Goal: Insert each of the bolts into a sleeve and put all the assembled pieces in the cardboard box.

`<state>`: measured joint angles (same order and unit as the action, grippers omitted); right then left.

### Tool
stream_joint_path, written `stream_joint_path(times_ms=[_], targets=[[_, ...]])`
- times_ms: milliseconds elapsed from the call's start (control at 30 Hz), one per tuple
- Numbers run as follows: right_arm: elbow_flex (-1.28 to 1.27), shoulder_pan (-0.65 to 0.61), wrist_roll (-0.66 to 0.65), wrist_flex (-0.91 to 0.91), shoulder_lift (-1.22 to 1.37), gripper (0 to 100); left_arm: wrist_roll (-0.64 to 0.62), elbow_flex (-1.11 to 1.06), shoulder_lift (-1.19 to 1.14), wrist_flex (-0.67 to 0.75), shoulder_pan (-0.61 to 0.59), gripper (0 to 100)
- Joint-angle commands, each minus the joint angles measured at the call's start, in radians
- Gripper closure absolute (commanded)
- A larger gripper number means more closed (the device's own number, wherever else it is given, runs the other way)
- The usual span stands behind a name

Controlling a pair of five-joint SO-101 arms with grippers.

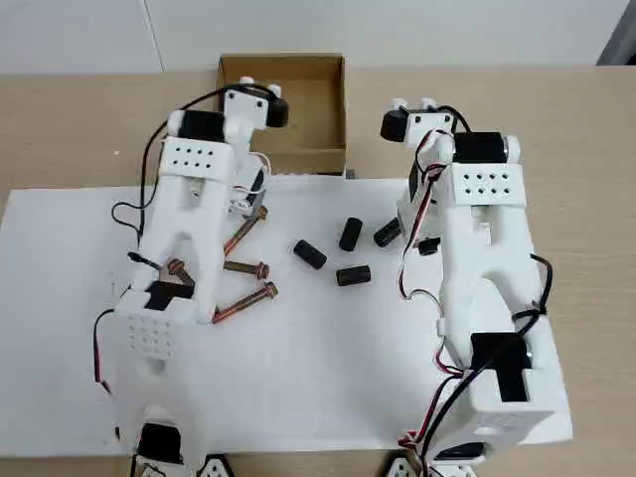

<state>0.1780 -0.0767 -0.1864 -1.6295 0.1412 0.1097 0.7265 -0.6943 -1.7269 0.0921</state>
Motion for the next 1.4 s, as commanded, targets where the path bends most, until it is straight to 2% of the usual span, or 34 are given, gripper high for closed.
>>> stream_joint_path(times_ms=[0, 400, 767, 1000, 1167, 1367], targets=[[0.006, 0.008, -0.005, 0.022, -0.056, 99.2, 0.005, 0.058, -0.014, -0.02, 0.015, 91], [0.006, 0.007, -0.003, 0.021, -0.054, 99.2, 0.012, 0.107, -0.11, -0.015, 0.02, 90], [0.005, 0.004, -0.003, 0.021, -0.054, 99.2, 0.017, 0.108, -0.192, 0.052, 0.02, 91], [0.005, 0.001, -0.003, 0.019, -0.056, 99.2, 0.018, 0.113, -0.187, 0.046, 0.02, 100], [0.006, 0.001, 0.003, 0.012, -0.065, 99.3, 0.017, 0.234, -0.187, -0.026, 0.02, 100], [0.011, -0.001, 0.038, -0.024, -0.088, 99.4, 0.014, 0.337, -0.15, -0.029, 0.02, 100]])
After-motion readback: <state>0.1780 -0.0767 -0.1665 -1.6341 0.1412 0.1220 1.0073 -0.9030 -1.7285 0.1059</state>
